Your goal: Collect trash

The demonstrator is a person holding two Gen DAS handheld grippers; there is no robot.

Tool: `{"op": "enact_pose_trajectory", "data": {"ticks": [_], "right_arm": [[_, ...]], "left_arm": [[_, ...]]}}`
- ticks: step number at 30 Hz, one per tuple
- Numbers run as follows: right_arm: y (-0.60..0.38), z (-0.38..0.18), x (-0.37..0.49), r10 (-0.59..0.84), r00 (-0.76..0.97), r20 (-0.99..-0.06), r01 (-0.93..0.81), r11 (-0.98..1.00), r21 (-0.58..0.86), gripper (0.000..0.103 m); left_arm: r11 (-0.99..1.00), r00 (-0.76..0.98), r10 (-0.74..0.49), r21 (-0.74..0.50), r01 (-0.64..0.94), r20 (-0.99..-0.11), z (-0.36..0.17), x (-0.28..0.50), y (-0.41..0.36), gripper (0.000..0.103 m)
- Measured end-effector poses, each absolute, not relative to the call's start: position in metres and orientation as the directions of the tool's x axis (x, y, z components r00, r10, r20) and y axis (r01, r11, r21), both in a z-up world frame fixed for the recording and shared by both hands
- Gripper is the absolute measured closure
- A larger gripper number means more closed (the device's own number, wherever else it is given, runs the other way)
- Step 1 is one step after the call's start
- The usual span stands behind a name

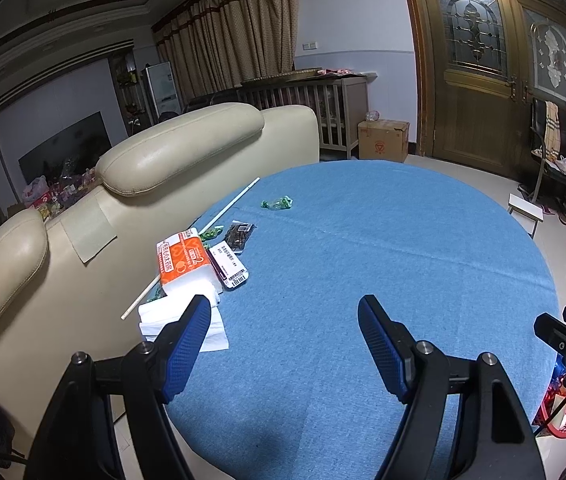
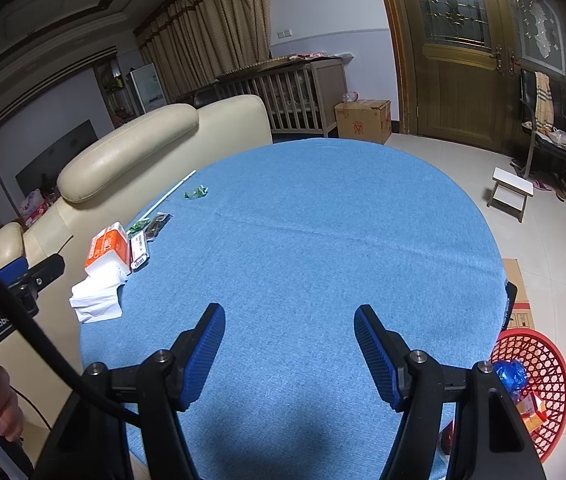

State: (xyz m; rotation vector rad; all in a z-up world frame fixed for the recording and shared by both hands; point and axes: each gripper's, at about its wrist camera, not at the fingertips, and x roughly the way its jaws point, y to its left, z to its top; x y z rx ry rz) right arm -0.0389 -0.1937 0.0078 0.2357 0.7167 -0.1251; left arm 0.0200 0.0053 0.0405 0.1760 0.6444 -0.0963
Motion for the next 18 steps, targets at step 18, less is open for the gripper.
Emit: {"op": "enact_pose_trajectory", "data": {"ticks": [18], "right_arm": [[-0.1989, 0.0053, -0.0406, -0.033, 0.747, -0.664, 0.200, 0.963, 0.178, 0.032]], "left_arm": [[0.980, 0.791, -0.037, 0.132, 0.148, -0.610, 0.0394, 0.0196, 0.0054, 0.026]]}}
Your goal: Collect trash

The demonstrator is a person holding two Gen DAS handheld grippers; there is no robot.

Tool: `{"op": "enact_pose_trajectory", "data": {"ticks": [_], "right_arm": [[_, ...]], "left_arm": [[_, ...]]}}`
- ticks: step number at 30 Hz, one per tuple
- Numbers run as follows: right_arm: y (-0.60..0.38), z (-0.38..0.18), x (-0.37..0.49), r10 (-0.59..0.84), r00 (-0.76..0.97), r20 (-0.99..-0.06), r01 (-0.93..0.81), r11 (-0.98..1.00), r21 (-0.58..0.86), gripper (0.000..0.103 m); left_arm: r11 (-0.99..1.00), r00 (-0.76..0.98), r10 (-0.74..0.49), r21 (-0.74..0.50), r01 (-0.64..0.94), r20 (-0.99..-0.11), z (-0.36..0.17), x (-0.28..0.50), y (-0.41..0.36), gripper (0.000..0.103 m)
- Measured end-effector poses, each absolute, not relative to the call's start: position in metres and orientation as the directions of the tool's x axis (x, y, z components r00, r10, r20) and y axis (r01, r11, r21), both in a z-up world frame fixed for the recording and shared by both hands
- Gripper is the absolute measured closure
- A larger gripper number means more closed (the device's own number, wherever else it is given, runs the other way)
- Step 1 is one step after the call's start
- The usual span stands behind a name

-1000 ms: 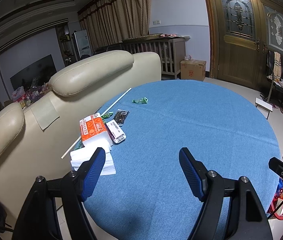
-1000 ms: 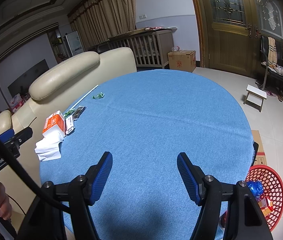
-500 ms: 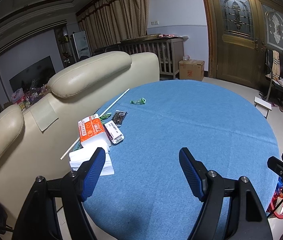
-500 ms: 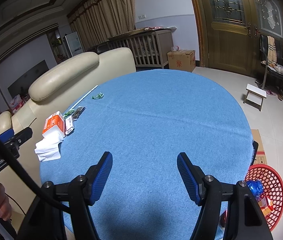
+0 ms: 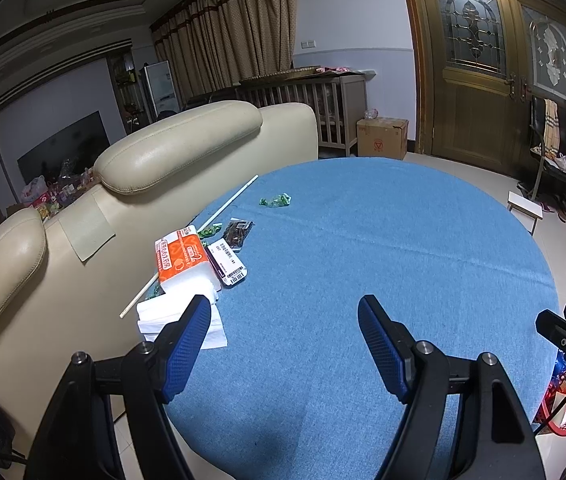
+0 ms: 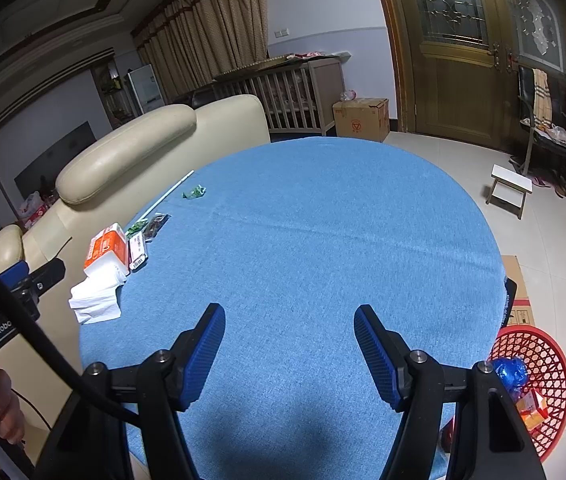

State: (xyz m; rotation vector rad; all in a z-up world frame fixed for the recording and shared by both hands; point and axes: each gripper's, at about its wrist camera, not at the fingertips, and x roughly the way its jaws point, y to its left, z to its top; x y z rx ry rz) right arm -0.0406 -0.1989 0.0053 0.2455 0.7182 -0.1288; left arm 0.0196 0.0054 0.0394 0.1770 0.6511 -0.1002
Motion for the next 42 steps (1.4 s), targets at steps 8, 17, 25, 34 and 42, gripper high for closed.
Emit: {"op": "enact_pose_trajectory", "data": {"ticks": [8, 17, 25, 34, 42], "right_arm": [[-0.198, 0.006, -0.041, -0.035, 0.746, -0.665, 0.201, 0.964, 0.174, 0.032], [-0.194, 0.005, -0.041, -0.037, 0.745, -0.666, 0.199, 0.965, 0.169, 0.032], [-0.192, 0.004, -0.040, -0.037, 0.744, -0.667, 0.197, 0.966, 0.167, 0.032], [-0.190, 0.003, -0.042, -0.039, 0.746, -0.665, 0.196, 0.967, 0.164, 0.032], [-0.186, 0.003, -0.041, -0.041, 0.746, -0.665, 0.194, 0.968, 0.159, 0.032]], "left_arm": [[0.981, 0.790, -0.039, 0.125, 0.145, -0.612, 0.038, 0.020, 0.008, 0.026], [0.982, 0.791, -0.040, 0.122, 0.143, -0.611, 0.036, 0.020, 0.011, 0.026], [0.983, 0.790, -0.043, 0.117, 0.144, -0.612, 0.035, 0.020, 0.014, 0.026], [0.983, 0.789, -0.043, 0.113, 0.141, -0.613, 0.034, 0.019, 0.017, 0.026], [0.984, 0.789, -0.044, 0.108, 0.139, -0.612, 0.034, 0.017, 0.020, 0.026]]}}
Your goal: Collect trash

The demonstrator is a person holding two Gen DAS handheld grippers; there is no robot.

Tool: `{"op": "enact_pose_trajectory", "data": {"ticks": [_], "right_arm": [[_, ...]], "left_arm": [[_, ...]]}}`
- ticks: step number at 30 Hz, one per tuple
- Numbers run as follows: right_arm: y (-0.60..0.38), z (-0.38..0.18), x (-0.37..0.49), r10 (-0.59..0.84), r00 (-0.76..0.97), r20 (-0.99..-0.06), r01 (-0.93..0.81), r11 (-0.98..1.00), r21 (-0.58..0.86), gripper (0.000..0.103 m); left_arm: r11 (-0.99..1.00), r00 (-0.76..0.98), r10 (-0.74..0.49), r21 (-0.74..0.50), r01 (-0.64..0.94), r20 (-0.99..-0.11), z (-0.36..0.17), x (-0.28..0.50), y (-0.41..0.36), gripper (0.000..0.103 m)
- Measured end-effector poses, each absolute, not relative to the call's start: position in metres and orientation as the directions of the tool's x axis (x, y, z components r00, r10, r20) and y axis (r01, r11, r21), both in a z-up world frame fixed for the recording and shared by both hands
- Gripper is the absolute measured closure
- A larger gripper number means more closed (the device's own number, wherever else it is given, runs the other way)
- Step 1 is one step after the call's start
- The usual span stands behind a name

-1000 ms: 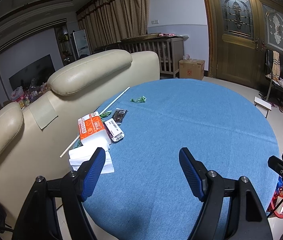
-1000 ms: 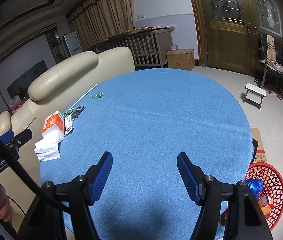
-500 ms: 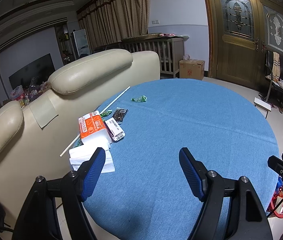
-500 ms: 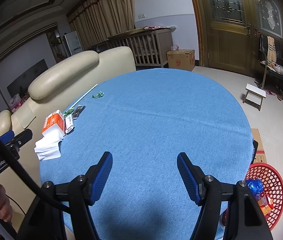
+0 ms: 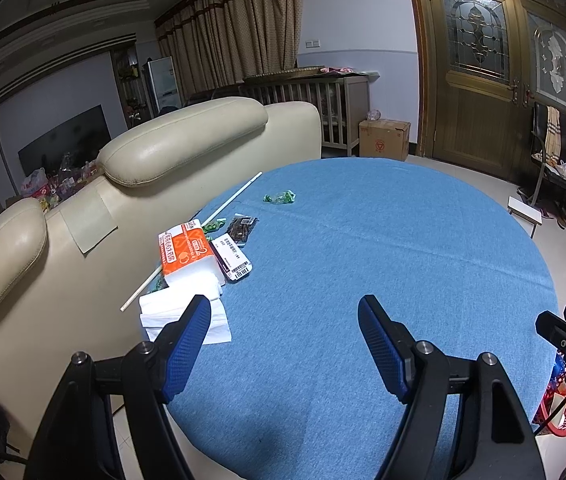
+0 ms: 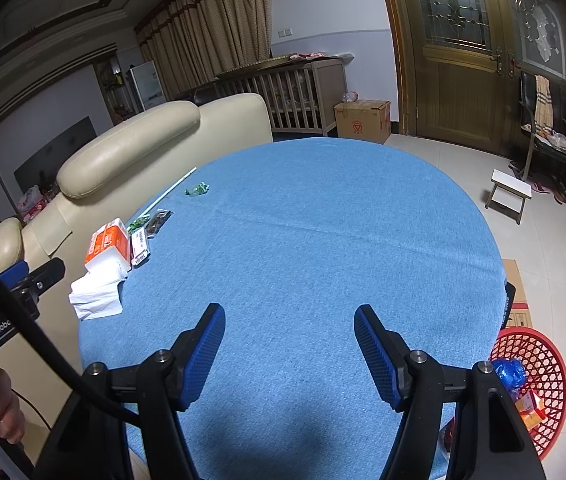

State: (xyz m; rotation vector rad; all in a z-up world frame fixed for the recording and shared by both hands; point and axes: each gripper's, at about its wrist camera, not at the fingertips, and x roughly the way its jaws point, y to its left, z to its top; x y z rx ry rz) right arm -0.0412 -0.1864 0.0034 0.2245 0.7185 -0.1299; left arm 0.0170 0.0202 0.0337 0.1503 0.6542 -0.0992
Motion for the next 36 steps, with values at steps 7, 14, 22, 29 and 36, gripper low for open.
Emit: {"op": "enact_pose_trajectory", "data": {"ticks": [7, 14, 22, 29, 36], "right_arm": [[-0.1818, 0.0046, -0.0412, -0.041, 0.746, -0.665, 0.189, 0.970, 0.152, 0.032], [-0.1783, 0.0063, -0.0413, -0.037, 0.748, -0.663, 0.178, 0.973, 0.146, 0.032], [-0.1780, 0.0084, -0.0438, -0.037, 0.752, -0.658, 0.176, 0.973, 0.147, 0.032], [-0.1779, 0.0080, -0.0439, -0.038, 0.752, -0.658, 0.176, 0.974, 0.145, 0.032], [-0.1802, 0.0086, -0.0444, -0.039, 0.749, -0.661, 0.180, 0.973, 0.147, 0.032]], "left_arm": [[0.985, 0.789, -0.048, 0.103, 0.140, -0.613, 0.0342, 0.0157, 0.0224, 0.026], [0.986, 0.791, -0.046, 0.100, 0.135, -0.610, 0.0360, 0.0135, 0.0246, 0.026], [0.986, 0.794, -0.047, 0.101, 0.136, -0.607, 0.0370, 0.0113, 0.0246, 0.026], [0.985, 0.795, -0.053, 0.099, 0.141, -0.604, 0.0381, 0.0095, 0.0237, 0.026], [0.985, 0.791, -0.054, 0.099, 0.144, -0.609, 0.0365, 0.0105, 0.0232, 0.026]]}}
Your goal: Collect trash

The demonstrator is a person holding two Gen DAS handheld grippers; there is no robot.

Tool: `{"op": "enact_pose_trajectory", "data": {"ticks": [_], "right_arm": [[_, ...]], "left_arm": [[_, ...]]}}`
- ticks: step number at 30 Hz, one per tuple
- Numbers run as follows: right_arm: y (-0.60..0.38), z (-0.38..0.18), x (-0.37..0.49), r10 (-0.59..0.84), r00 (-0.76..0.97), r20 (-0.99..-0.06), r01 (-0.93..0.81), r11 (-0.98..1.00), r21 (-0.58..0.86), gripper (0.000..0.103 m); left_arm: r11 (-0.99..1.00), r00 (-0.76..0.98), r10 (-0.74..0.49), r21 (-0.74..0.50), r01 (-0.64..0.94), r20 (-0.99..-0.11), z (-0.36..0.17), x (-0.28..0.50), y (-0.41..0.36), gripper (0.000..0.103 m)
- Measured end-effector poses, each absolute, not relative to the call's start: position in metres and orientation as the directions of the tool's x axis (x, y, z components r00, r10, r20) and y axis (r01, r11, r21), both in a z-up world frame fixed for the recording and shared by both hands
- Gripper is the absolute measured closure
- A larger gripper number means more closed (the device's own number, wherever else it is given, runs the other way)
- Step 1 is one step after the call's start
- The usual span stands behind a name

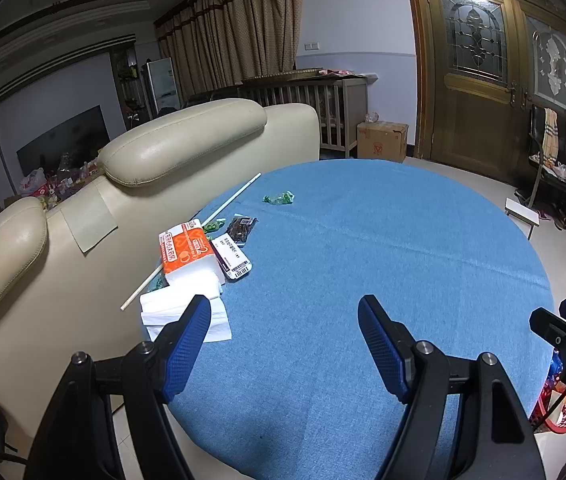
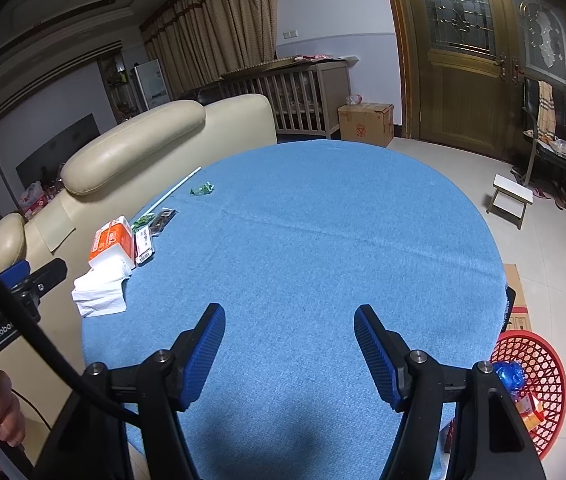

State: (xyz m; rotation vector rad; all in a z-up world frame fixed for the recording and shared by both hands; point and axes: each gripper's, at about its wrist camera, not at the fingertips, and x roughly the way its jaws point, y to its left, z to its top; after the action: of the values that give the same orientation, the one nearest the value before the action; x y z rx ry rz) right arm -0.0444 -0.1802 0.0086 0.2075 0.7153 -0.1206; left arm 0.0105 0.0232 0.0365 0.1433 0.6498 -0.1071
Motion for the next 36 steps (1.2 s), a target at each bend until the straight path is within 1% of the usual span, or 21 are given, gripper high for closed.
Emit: {"op": "enact_pose_trajectory", "data": {"ticks": [18, 36], "right_arm": [[-0.173, 0.008, -0.040, -0.033, 0.743, -0.668, 0.167, 0.976, 0.137, 0.032], [-0.184, 0.004, -0.042, -0.001, 0.749, -0.663, 0.158, 0.972, 0.177, 0.032]], "left_arm": [[0.986, 0.785, -0.050, 0.092, 0.136, -0.618, 0.032, 0.012, 0.030, 0.026], [0.985, 0.785, -0.028, 0.118, 0.129, -0.619, 0.036, 0.009, 0.018, 0.026]]}}
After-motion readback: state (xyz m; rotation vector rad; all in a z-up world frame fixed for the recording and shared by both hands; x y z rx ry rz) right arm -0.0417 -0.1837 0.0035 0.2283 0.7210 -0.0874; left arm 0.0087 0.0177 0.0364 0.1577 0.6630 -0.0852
